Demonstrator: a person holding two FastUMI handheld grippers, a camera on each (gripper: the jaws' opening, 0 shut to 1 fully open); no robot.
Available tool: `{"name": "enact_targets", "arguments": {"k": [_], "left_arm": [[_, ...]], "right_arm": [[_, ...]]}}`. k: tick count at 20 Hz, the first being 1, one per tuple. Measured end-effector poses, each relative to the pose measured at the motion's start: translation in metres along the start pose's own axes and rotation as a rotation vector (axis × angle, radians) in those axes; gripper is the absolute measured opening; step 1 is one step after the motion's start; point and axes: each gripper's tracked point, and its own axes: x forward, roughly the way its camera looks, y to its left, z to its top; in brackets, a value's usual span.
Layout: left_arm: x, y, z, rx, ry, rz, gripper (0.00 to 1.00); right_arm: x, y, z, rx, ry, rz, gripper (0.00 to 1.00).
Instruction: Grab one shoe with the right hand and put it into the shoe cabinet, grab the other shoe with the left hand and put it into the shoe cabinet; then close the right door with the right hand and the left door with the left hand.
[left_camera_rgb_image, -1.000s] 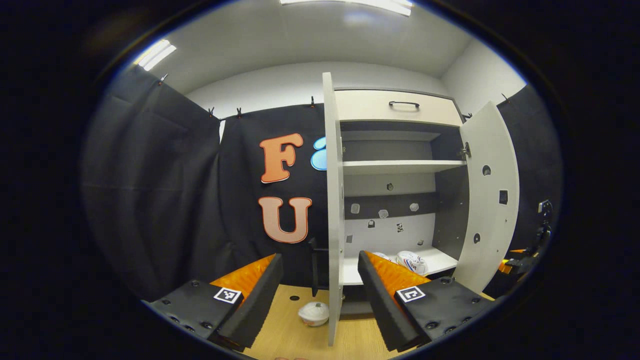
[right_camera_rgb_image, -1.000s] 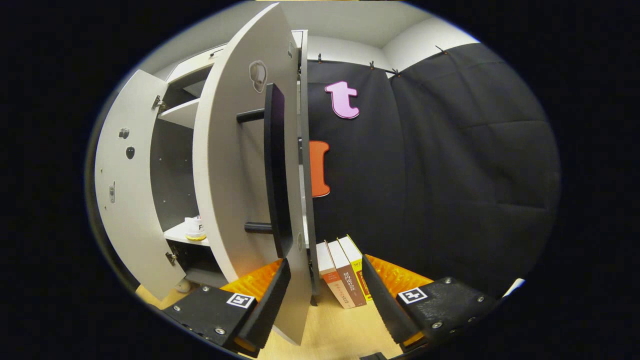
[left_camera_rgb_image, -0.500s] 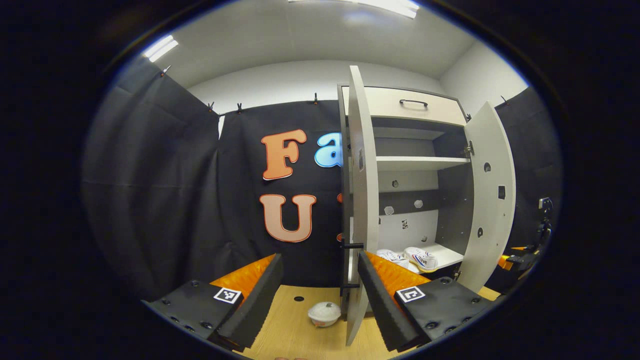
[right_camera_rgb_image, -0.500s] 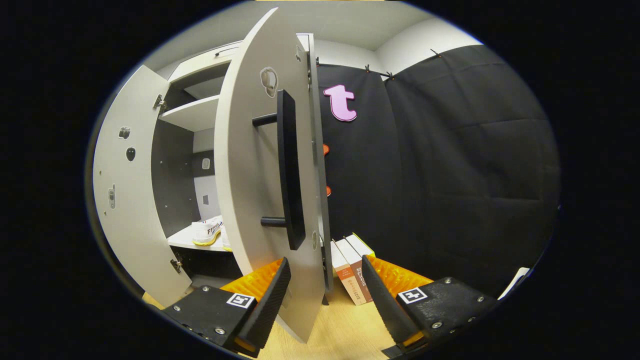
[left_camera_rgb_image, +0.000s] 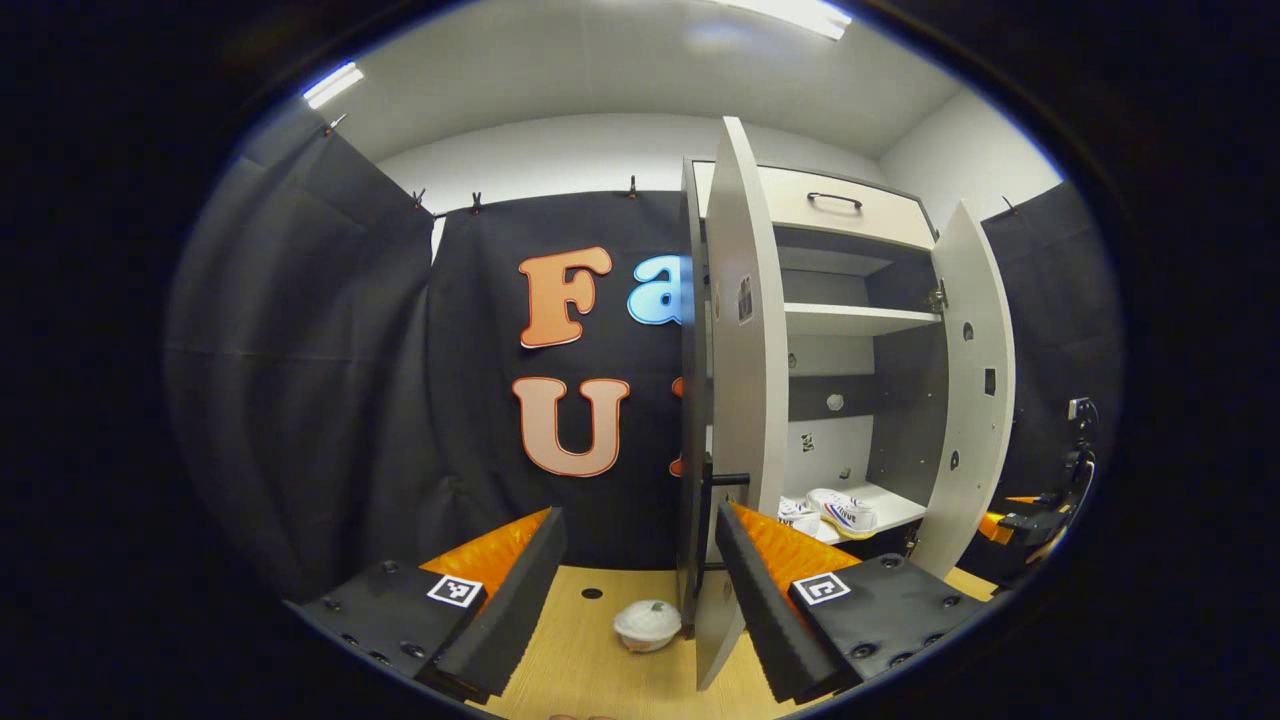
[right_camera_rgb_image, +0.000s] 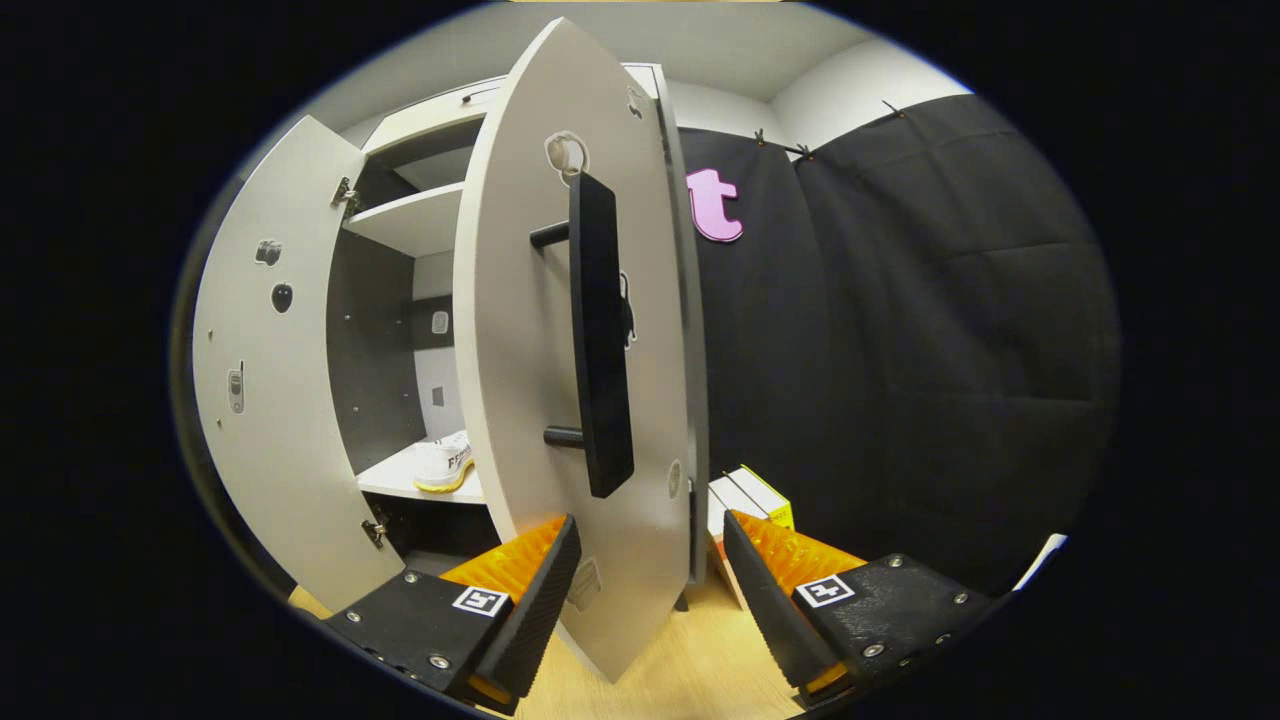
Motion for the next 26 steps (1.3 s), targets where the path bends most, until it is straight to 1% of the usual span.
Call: {"name": "enact_targets", "arguments": {"k": [2, 6, 10, 11, 12, 13, 14, 17, 19, 22, 26], "left_arm": [[-0.001, 0.003, -0.005, -0.006, 0.005, 0.003, 0.97], [-0.002, 0.011, -0.013, -0.021, 0.018, 0.02, 0.98], [-0.004, 0.022, -0.023, -0.016, 0.038, 0.045, 0.99], [-0.004, 0.024, -0.025, -0.014, 0.044, 0.052, 0.99], [-0.004, 0.027, -0.027, -0.012, 0.047, 0.057, 0.99], [-0.004, 0.03, -0.028, -0.01, 0.049, 0.061, 0.99], [-0.004, 0.032, -0.03, -0.009, 0.049, 0.062, 0.97], [0.0, 0.033, -0.04, -0.014, 0.056, 0.055, 0.97], [0.003, 0.032, -0.054, -0.013, 0.073, 0.046, 0.99], [0.008, 0.029, -0.07, 0.005, 0.082, 0.05, 0.94], [0.016, 0.026, -0.101, 0.022, 0.107, 0.05, 0.95]], "right_arm": [[0.011, 0.011, -0.002, 0.007, 0.008, 0.023, 0.9], [0.037, 0.047, -0.007, 0.011, 0.021, 0.09, 0.92], [0.069, 0.067, -0.011, -0.016, 0.034, 0.094, 0.92], [0.074, 0.069, -0.007, -0.021, 0.022, 0.089, 0.92], [0.075, 0.069, -0.007, -0.025, 0.022, 0.087, 0.98], [0.076, 0.071, -0.006, -0.022, 0.019, 0.091, 0.9], [0.078, 0.072, -0.006, -0.017, 0.022, 0.098, 0.9], [0.092, 0.076, -0.009, -0.006, 0.03, 0.114, 0.91], [0.1, 0.079, -0.008, -0.021, 0.031, 0.111, 0.91], [0.105, 0.084, -0.006, -0.06, 0.027, 0.1, 0.91], [0.107, 0.086, -0.005, -0.058, 0.033, 0.095, 0.9]]}}
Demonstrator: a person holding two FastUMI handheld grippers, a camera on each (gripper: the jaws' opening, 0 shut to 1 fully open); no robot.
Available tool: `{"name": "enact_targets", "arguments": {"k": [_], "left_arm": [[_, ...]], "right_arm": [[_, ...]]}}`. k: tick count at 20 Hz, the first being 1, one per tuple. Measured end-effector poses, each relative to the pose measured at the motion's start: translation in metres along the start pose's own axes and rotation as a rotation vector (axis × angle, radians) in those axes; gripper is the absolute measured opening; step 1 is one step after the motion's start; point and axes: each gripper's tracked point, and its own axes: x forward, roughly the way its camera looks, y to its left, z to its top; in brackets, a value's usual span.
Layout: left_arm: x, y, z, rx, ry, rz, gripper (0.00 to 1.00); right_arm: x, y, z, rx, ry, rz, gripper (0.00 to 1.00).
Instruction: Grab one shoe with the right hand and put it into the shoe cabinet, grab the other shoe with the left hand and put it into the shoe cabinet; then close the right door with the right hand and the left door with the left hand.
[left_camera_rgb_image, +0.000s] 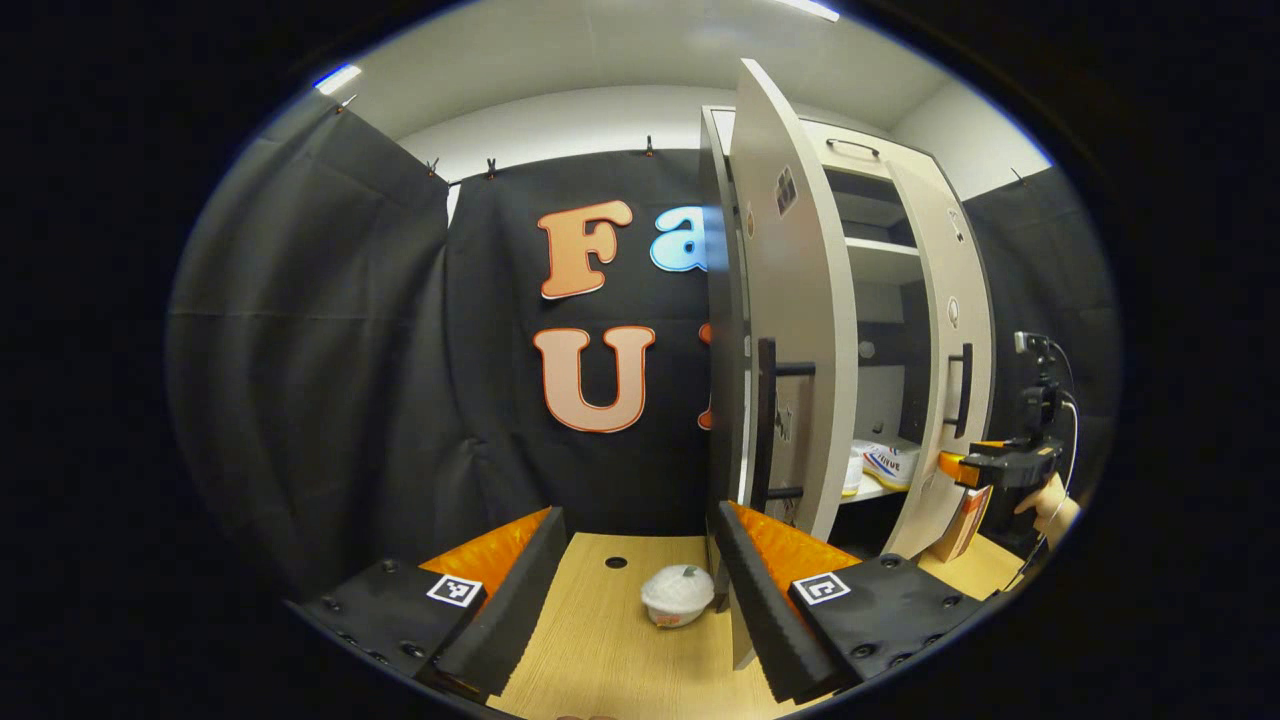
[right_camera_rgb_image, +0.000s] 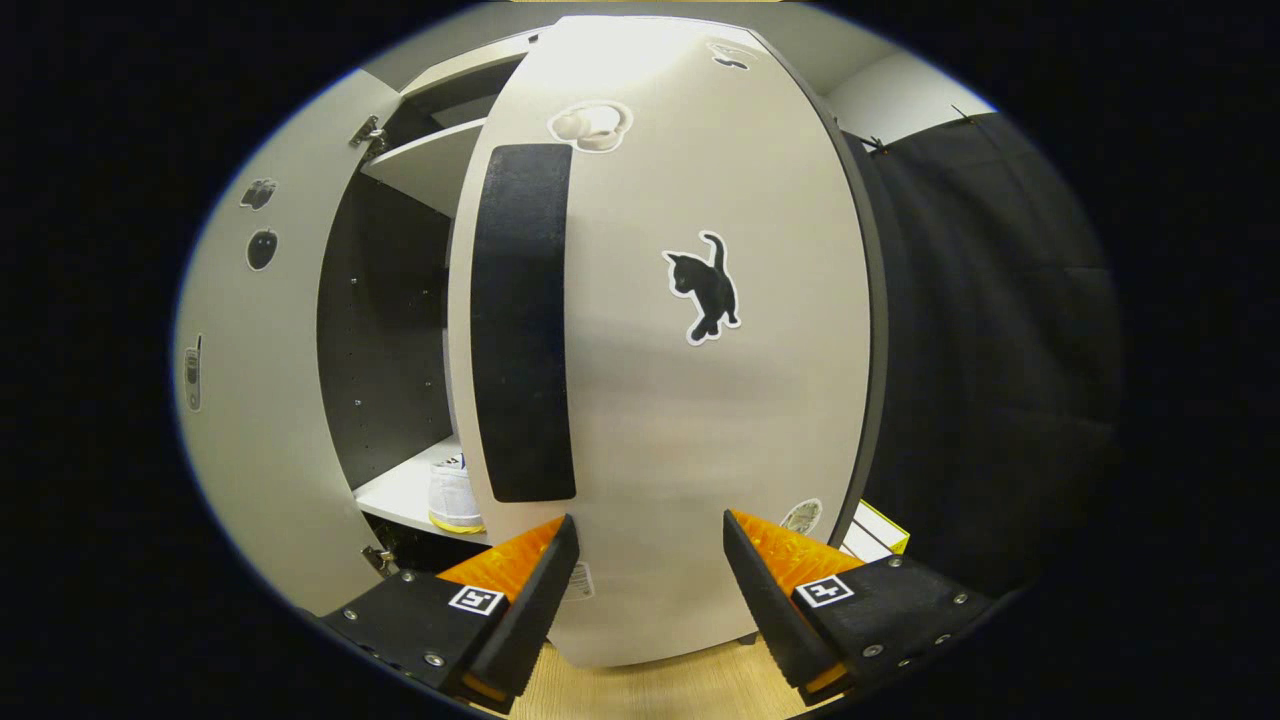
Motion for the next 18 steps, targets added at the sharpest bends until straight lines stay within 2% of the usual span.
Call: {"name": "enact_targets", "arguments": {"k": [5, 6, 7, 8, 11, 15, 18], "left_arm": [[0.025, -0.002, -0.045, 0.005, 0.047, -0.003, 0.99], [0.028, -0.002, -0.055, 0.006, 0.06, -0.003, 0.95], [0.034, -0.002, -0.065, 0.006, 0.076, -0.005, 0.97], [0.038, -0.003, -0.076, 0.006, 0.094, -0.009, 0.95], [0.055, -0.015, -0.103, -0.015, 0.139, -0.039, 0.97], [0.082, -0.031, -0.111, -0.031, 0.15, -0.083, 0.97], [0.083, -0.048, -0.109, -0.039, 0.136, -0.133, 0.97]], "right_arm": [[0.003, 0.001, 0.001, -0.004, 0.002, -0.003, 0.9], [0.004, 0.001, 0.002, -0.008, -0.003, -0.005, 0.9], [0.005, 0.001, 0.001, -0.007, 0.0, -0.007, 0.9], [0.004, 0.001, 0.001, -0.005, 0.0, -0.009, 0.9], [0.003, -0.001, -0.001, -0.012, 0.008, -0.015, 0.92], [-0.009, -0.01, -0.004, -0.012, 0.015, -0.025, 0.92], [-0.022, -0.016, -0.006, -0.002, 0.019, -0.035, 0.92]]}}
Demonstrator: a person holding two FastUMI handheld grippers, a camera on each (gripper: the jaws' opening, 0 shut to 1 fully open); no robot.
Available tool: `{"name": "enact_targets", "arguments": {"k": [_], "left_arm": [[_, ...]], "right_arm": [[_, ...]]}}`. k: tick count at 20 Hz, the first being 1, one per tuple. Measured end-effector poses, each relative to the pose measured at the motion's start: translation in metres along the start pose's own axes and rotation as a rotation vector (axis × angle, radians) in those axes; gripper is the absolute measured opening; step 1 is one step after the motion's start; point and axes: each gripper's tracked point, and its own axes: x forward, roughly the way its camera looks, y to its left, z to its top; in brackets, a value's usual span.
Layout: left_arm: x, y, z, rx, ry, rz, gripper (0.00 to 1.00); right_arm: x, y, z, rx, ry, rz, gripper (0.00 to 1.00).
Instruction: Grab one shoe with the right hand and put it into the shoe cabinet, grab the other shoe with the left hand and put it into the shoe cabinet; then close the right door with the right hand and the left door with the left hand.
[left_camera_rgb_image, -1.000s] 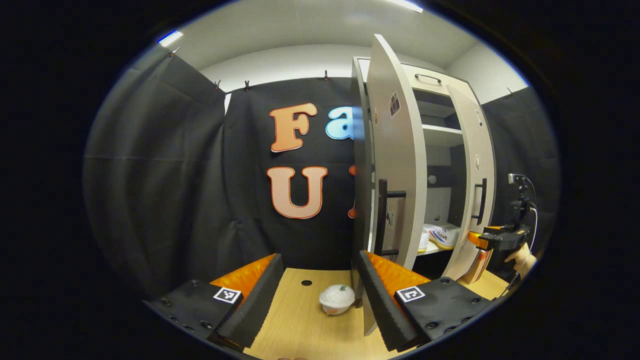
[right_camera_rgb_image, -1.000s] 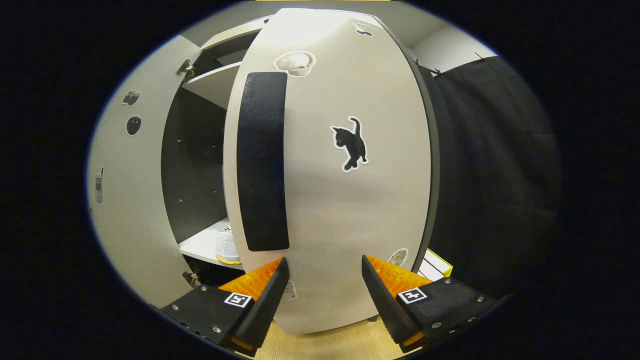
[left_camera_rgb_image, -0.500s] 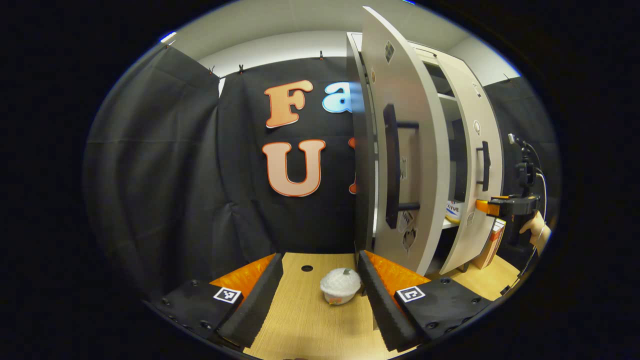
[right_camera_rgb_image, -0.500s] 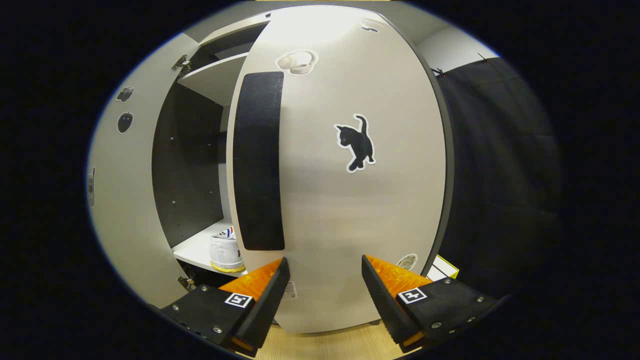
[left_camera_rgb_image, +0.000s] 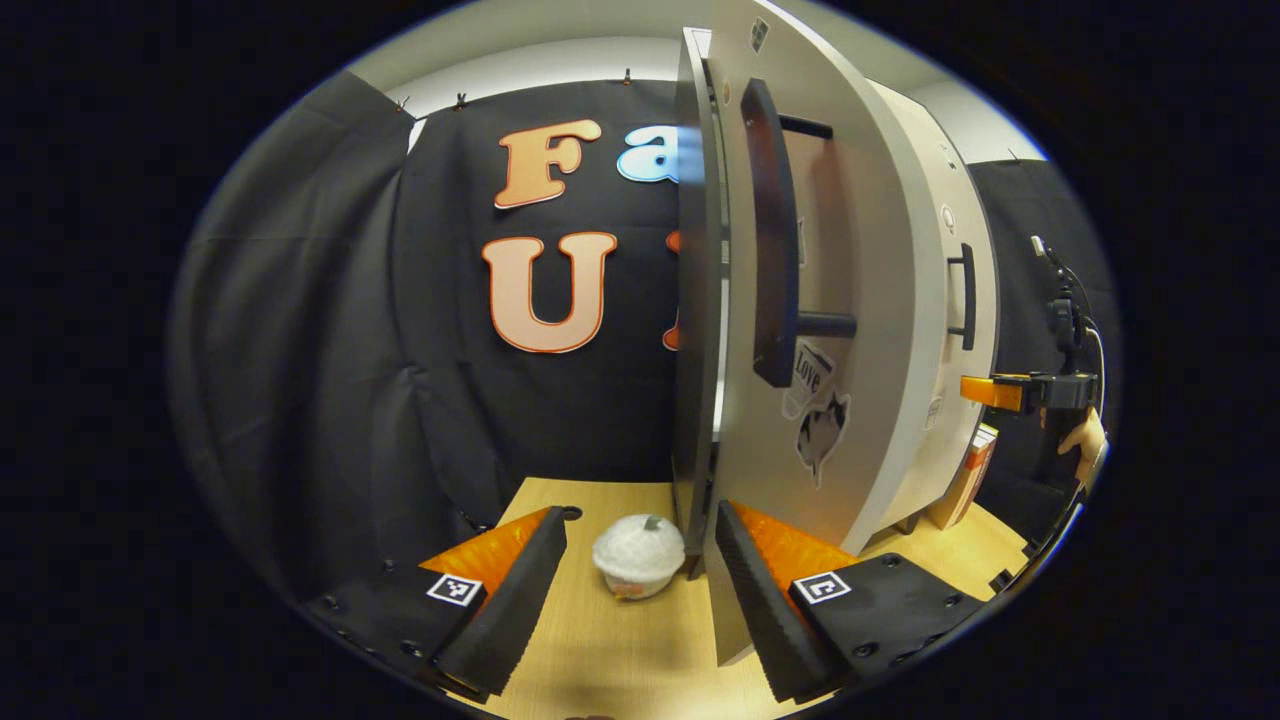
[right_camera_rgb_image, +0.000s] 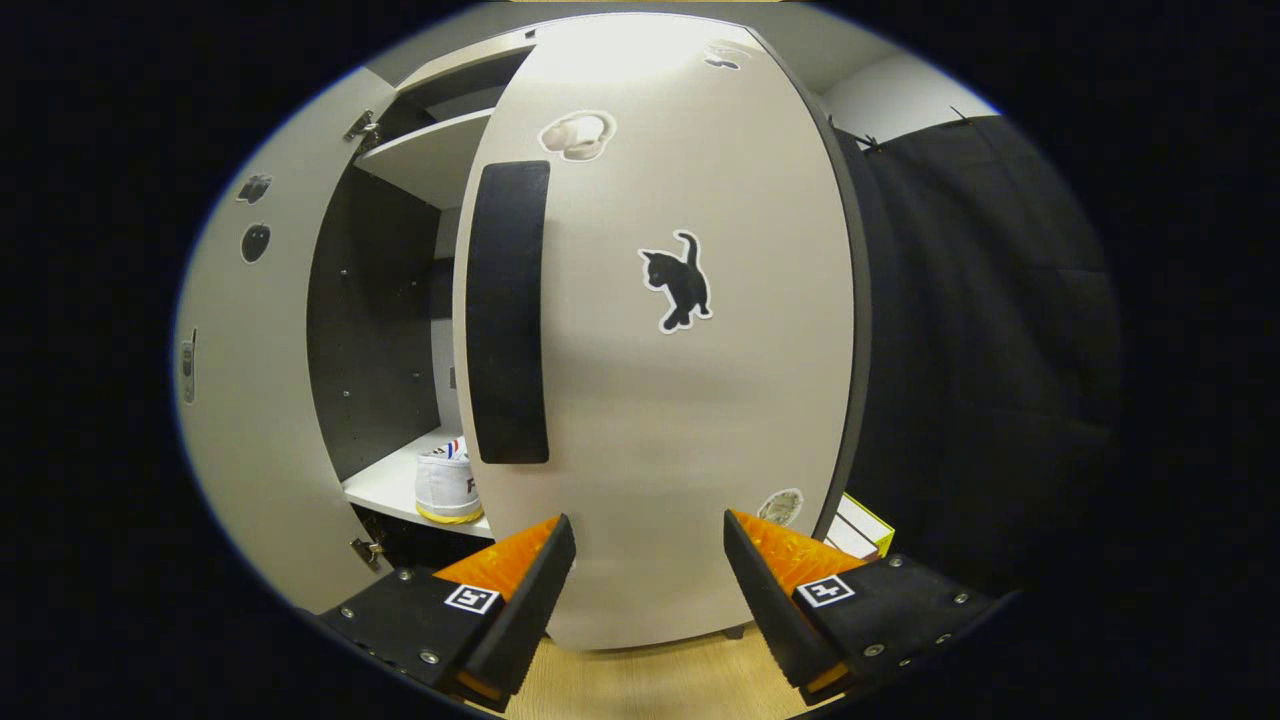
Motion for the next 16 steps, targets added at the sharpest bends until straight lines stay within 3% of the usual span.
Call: {"name": "enact_targets", "arguments": {"k": [10, 16], "left_arm": [[-0.005, -0.016, 0.006, -0.023, -0.038, -0.007, 0.96], [-0.005, -0.049, 0.007, -0.024, -0.042, -0.071, 0.96]], "right_arm": [[-0.049, -0.016, 0.027, 0.021, -0.047, -0.003, 0.92], [-0.075, -0.037, 0.041, 0.009, -0.083, -0.021, 0.92]]}}
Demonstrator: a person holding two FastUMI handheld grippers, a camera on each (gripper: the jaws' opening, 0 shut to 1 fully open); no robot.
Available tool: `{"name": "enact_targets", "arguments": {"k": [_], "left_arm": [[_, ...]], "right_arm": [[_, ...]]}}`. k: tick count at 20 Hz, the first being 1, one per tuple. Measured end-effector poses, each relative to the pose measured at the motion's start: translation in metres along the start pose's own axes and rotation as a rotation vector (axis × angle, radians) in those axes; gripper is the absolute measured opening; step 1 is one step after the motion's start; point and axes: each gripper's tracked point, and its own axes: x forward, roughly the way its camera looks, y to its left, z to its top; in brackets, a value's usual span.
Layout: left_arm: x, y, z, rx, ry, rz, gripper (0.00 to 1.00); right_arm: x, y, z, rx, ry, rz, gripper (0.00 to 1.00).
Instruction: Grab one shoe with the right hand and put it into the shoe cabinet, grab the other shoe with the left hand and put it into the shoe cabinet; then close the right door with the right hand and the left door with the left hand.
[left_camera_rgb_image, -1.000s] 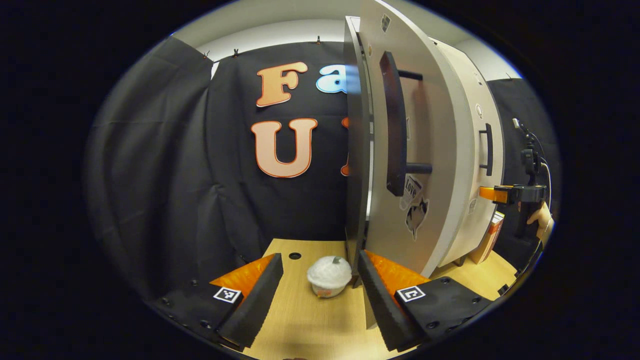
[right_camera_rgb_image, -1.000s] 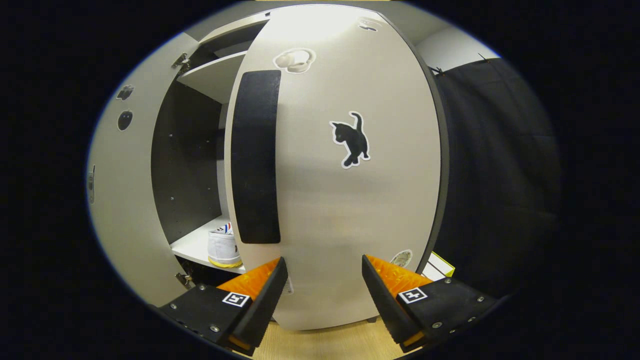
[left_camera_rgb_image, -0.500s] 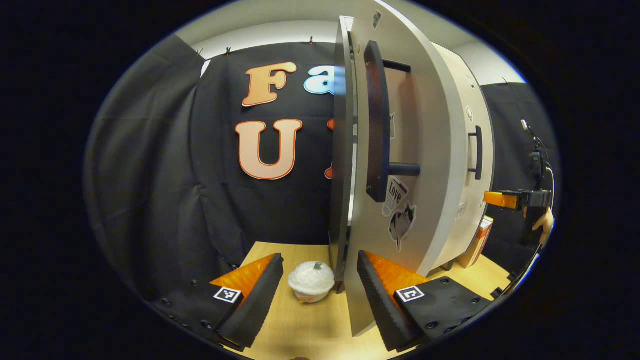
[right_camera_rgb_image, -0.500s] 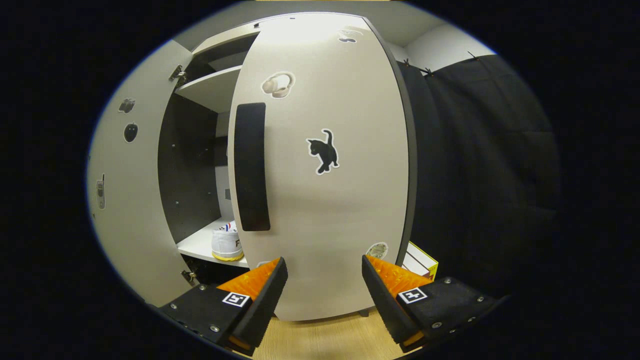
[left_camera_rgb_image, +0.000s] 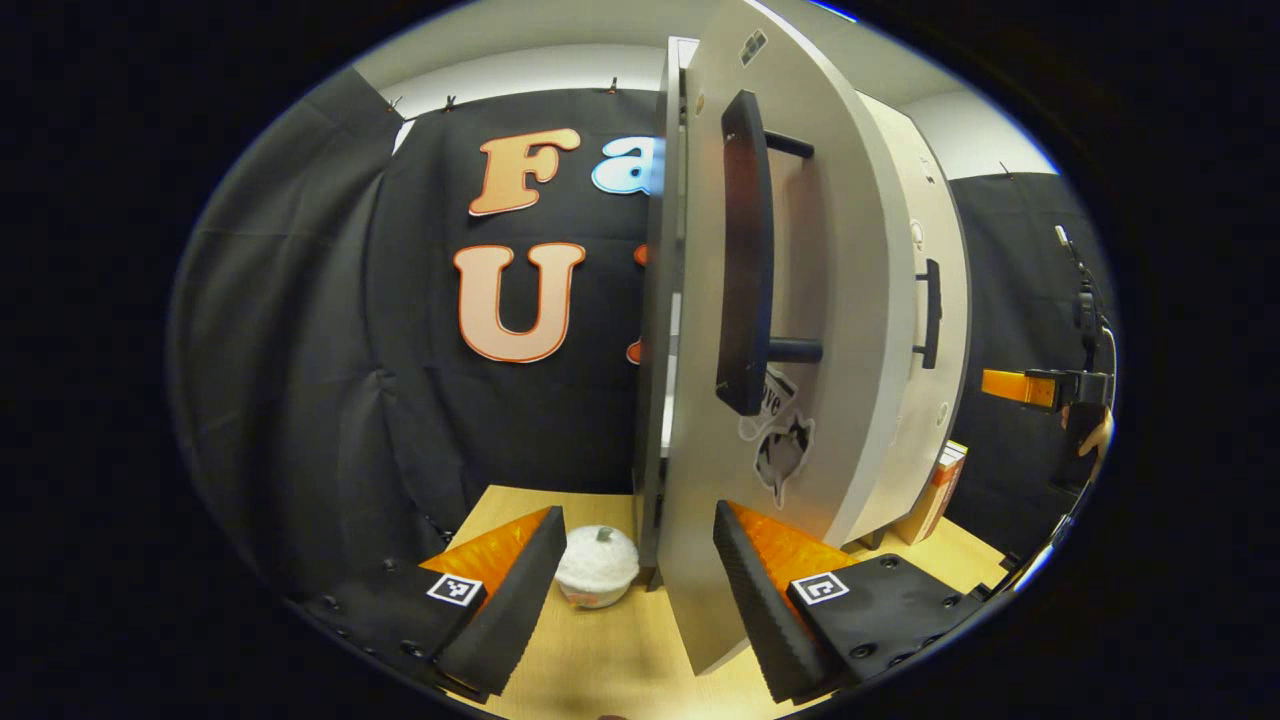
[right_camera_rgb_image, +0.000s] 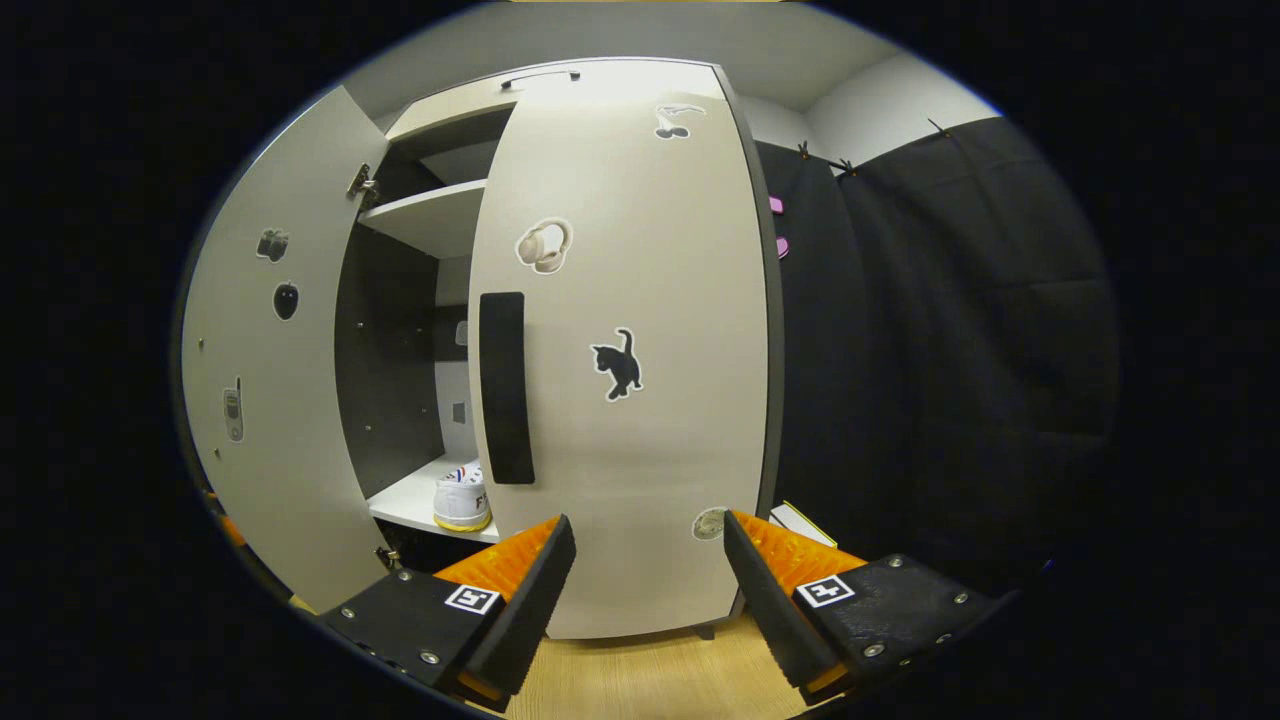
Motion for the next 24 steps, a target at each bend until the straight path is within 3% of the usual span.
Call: {"name": "enact_targets", "arguments": {"k": [7, 11, 14, 15, 19, 23, 24], "left_arm": [[0.011, -0.036, 0.007, 0.008, -0.009, -0.047, 0.94], [0.021, -0.041, 0.019, 0.011, -0.037, -0.035, 0.94], [0.026, -0.05, 0.014, -0.017, -0.035, -0.047, 0.99], [0.028, -0.053, 0.013, -0.021, -0.036, -0.051, 0.94], [0.039, -0.065, 0.016, -0.005, -0.04, -0.052, 0.94], [0.058, -0.085, 0.012, -0.038, -0.03, -0.091, 0.94], [0.063, -0.09, 0.012, -0.043, -0.028, -0.104, 0.99]], "right_arm": [[-0.023, -0.023, 0.008, -0.006, -0.013, -0.012, 0.92], [-0.032, -0.032, 0.016, -0.015, -0.024, -0.018, 0.92], [-0.035, -0.039, 0.02, -0.018, -0.033, -0.022, 0.92], [-0.037, -0.04, 0.022, -0.023, -0.037, -0.025, 0.92], [-0.039, -0.047, 0.024, -0.029, -0.039, -0.028, 0.92], [-0.04, -0.057, 0.023, -0.032, -0.037, -0.042, 0.92], [-0.041, -0.06, 0.023, -0.032, -0.037, -0.048, 0.92]]}}
